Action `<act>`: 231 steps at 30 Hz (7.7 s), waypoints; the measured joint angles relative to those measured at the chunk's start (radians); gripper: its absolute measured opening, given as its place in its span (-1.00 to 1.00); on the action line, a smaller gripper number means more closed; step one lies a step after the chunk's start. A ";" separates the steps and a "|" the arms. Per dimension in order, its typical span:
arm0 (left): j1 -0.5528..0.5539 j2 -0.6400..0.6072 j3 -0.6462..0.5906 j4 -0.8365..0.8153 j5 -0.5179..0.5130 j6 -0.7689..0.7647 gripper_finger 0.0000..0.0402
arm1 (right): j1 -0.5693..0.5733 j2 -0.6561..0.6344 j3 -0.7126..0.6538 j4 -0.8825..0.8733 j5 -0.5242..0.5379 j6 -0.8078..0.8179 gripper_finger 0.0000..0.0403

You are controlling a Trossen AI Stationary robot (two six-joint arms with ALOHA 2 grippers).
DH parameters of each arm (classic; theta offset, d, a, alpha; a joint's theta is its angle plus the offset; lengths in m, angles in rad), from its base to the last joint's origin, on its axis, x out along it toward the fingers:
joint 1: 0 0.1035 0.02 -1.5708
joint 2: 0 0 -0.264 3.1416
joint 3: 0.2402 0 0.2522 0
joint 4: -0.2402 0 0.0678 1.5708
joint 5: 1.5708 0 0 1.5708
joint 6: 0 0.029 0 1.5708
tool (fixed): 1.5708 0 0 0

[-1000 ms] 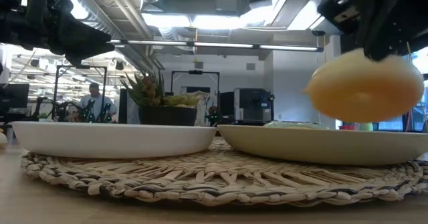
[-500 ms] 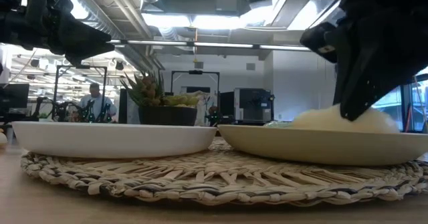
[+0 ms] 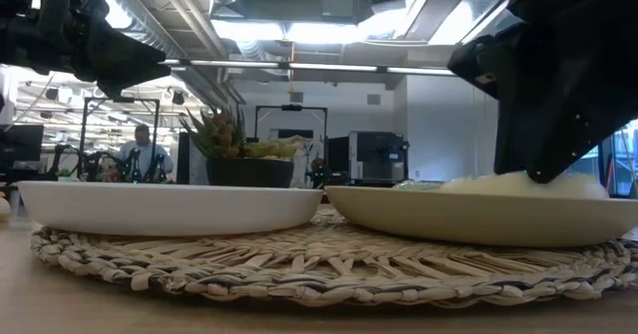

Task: Pick & Place donuts
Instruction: Put the big white donut on the brown plate, then put the big purple donut on the brown plate, then put the small orange donut on the white plate

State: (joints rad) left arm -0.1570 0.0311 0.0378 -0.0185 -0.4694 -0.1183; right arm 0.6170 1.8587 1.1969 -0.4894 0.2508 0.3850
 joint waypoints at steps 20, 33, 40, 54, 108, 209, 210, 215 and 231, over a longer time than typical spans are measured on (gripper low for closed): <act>0.000 0.000 0.000 0.000 0.020 0.001 -0.06 | 0.227 -0.269 -0.091 -0.451 -0.140 0.930 -0.07; 0.000 0.000 0.000 0.000 0.019 0.001 -0.05 | 0.270 -0.257 -0.288 -0.205 -0.287 0.964 -0.10; 0.000 0.000 0.000 0.000 0.019 0.001 -0.06 | 0.270 -0.255 -0.336 -0.165 -0.267 0.966 -0.24; 0.000 0.000 0.000 0.000 0.018 0.001 -0.05 | 0.265 -0.285 -0.325 -0.195 -0.266 0.909 -0.91; 0.000 0.000 0.000 0.000 0.016 0.018 -0.05 | -0.072 -0.269 -0.273 -0.121 0.144 0.289 -0.49; -0.395 1.493 0.754 -0.918 0.433 -1.415 -0.66 | -0.164 -0.967 -0.663 0.105 0.306 0.019 -0.24; -0.395 1.493 0.754 -0.918 0.433 -1.415 -0.68 | -0.164 -0.967 -0.663 0.104 0.306 0.011 -0.24; -0.395 1.493 0.754 -0.917 0.431 -1.408 -0.77 | -0.164 -0.967 -0.663 0.104 0.306 0.001 -0.24; -0.395 1.493 0.754 -0.917 0.436 -1.379 -0.91 | -0.164 -0.967 -0.663 0.104 0.306 -0.001 -0.24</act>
State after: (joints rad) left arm -0.5518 1.5246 0.7918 -0.9352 -0.0338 -1.4970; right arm 0.4526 0.8913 0.5343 -0.3859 0.5571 0.3843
